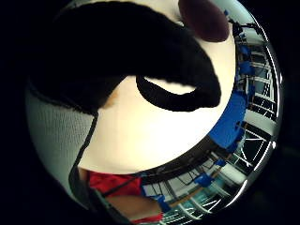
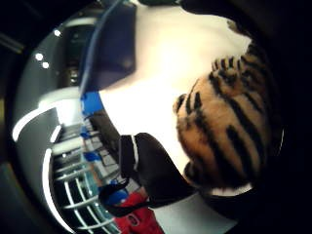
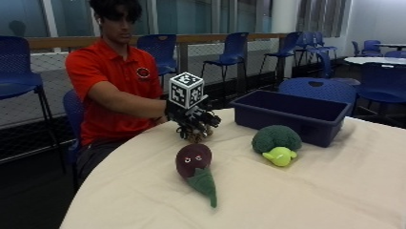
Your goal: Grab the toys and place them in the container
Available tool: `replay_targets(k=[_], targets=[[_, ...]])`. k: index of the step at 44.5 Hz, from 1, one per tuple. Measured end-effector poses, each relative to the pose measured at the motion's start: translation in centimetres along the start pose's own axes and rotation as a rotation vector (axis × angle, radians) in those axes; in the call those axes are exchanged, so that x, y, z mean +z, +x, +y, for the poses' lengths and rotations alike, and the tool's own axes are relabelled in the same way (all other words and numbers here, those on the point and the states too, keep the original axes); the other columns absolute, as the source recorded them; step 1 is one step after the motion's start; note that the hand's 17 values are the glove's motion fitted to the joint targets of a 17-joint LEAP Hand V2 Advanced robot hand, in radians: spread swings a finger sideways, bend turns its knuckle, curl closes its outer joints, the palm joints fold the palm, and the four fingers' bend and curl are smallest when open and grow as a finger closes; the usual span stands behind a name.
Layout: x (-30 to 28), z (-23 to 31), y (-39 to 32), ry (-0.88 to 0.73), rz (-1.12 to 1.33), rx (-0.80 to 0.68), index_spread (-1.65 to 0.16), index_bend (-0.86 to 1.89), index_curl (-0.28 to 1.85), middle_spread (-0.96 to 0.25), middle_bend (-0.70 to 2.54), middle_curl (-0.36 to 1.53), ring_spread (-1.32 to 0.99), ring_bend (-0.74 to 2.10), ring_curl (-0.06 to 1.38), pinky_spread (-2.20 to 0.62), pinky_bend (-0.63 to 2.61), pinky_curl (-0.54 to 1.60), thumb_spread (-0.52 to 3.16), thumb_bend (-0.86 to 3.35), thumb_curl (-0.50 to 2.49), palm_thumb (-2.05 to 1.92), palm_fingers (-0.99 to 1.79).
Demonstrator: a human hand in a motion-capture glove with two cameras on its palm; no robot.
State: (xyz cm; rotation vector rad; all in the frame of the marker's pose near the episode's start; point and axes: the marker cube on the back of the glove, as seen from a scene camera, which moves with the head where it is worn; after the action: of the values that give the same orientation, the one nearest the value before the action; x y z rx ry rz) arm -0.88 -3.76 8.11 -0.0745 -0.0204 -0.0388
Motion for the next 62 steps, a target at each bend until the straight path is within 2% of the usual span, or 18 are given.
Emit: replay_targets(k=[5,12,19,23,26,34,51,62], targets=[[1.1,-0.3,-0.1,-0.046,-0.012,-0.023,-0.35,0.19,0.31,-0.05,0.10,0.15,0.03,0.12,0.04,0.14,1.17,0.43,1.05,-0.07,0.16,-0.09,-0.19],[1.7,0.2,-0.5,-0.144,0.134,-0.032,-0.36,0.18,0.32,-0.04,0.08,0.14,0.04,0.22,0.07,0.11,1.24,0.44,1.07,-0.04,0.18,-0.03,-0.11],[2.2,1.2,-1.4,-0.051,0.189,-0.037,-0.38,0.18,0.32,-0.05,0.17,0.16,0.03,0.40,0.12,0.05,1.15,0.41,1.13,0.01,0.23,0.06,0.05],[2.2,1.6,-1.9,0.035,0.215,-0.086,-0.40,0.25,0.34,-0.13,0.29,0.20,-0.03,0.54,0.15,0.00,0.99,0.34,1.23,0.07,0.27,0.17,0.35],[1.9,1.6,-2.0,0.057,0.205,-0.114,-0.41,0.25,0.35,-0.17,0.31,0.22,-0.09,0.61,0.17,-0.07,0.97,0.33,1.27,0.11,0.30,0.24,0.46],[-0.1,0.9,-1.0,0.085,0.072,-0.155,-0.40,0.13,0.32,-0.27,0.32,0.25,-0.29,0.82,0.26,-0.32,1.12,0.36,1.29,0.19,0.38,0.43,0.82],[-9.2,-0.7,-2.6,0.264,0.119,-0.127,-0.41,0.14,0.31,-0.37,0.32,0.32,-0.44,0.83,0.31,-0.43,1.11,0.37,1.10,0.14,0.52,0.54,0.85],[-16.2,-4.7,-9.0,0.326,0.044,-0.207,-0.41,0.15,0.31,-0.40,0.31,0.36,-0.46,0.79,0.32,-0.44,1.11,0.37,1.03,0.10,0.58,0.57,0.84]])
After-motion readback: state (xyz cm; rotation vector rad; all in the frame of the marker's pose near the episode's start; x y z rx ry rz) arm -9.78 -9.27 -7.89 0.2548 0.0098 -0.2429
